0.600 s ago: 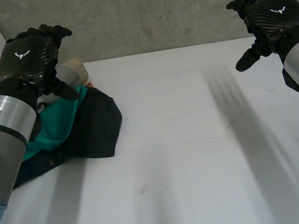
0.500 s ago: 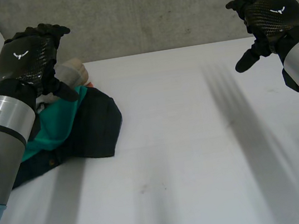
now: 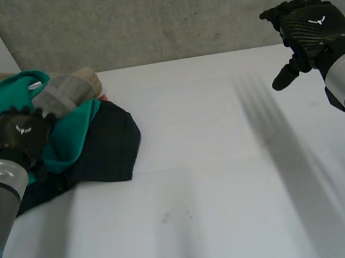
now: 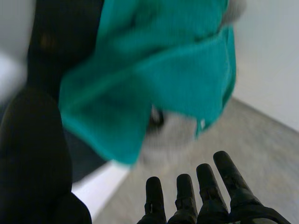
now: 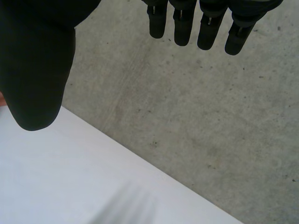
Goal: Fold the laundry.
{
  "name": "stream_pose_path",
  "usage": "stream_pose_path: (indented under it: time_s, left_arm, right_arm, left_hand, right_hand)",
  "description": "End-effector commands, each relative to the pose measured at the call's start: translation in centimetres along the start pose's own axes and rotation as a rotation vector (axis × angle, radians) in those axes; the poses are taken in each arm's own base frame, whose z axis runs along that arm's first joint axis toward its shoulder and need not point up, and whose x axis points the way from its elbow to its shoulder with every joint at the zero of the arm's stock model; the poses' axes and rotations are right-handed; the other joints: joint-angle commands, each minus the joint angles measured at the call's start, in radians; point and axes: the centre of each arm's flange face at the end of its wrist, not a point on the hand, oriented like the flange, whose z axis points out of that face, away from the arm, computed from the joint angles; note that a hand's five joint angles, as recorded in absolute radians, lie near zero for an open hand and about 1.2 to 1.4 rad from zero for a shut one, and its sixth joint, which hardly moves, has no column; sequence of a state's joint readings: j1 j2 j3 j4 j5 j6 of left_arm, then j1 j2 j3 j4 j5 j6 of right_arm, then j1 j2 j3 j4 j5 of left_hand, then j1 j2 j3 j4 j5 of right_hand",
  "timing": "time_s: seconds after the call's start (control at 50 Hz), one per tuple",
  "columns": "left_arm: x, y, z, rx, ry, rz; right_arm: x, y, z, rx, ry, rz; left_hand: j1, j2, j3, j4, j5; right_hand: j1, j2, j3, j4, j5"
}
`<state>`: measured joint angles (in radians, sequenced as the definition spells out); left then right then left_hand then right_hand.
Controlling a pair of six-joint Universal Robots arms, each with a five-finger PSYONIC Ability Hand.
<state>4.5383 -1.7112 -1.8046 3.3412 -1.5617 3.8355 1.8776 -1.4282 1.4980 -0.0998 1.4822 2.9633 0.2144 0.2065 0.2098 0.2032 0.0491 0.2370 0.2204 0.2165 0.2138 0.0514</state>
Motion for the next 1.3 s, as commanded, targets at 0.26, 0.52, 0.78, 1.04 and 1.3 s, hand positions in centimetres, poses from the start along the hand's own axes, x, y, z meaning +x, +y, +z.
stream_pose_path:
  time_s: [0.26,0.52,0.78,1.04,1.3]
  left_arm:
    - [0.1,5.2,7.2,-0.020,-0.089,0.065]
    - [2.8,-8.4,1.0,0.396,-0.011,-0.167]
    - [15.1,-15.5,-6.8,0.590,0.435,-0.423]
    - [21.4,-13.6,-6.8,0.503,0.596,-0.537]
    - [9.3,-13.0,-4.9,0.441,0.336,-0.483]
  right_arm:
    - [-0.2,1.2,0.2,-0.037,-0.006,0.001]
    - [0.6,0.3,0.5,-0.007,0.025,0.000]
    - [1.7,-0.8,0.5,0.010,0.058,-0.003]
    - [2.5,-0.2,0.9,-0.023,0.073,-0.017]
    - [-0.1,2.8,0.0,-0.222,-0.061,-0.158]
  left_hand:
    - [1.181,1.189,1.186,1.192,1.172]
    - [1.182,1.190,1.186,1.193,1.173]
    - [1.182,1.190,1.186,1.193,1.173]
    - [0.023,0.031,0.027,0.034,0.014]
    - [0.017,0.025,0.021,0.028,0.008]
  right_hand:
    - [-0.062,-0.046,-0.042,-0.039,-0.051]
    - [-0.062,-0.046,-0.042,-0.039,-0.051]
    - [-0.062,-0.046,-0.042,-0.039,-0.051]
    - [-0.062,-0.046,-0.042,-0.039,-0.051]
    - [-0.062,-0.046,-0.042,-0.039,-0.051]
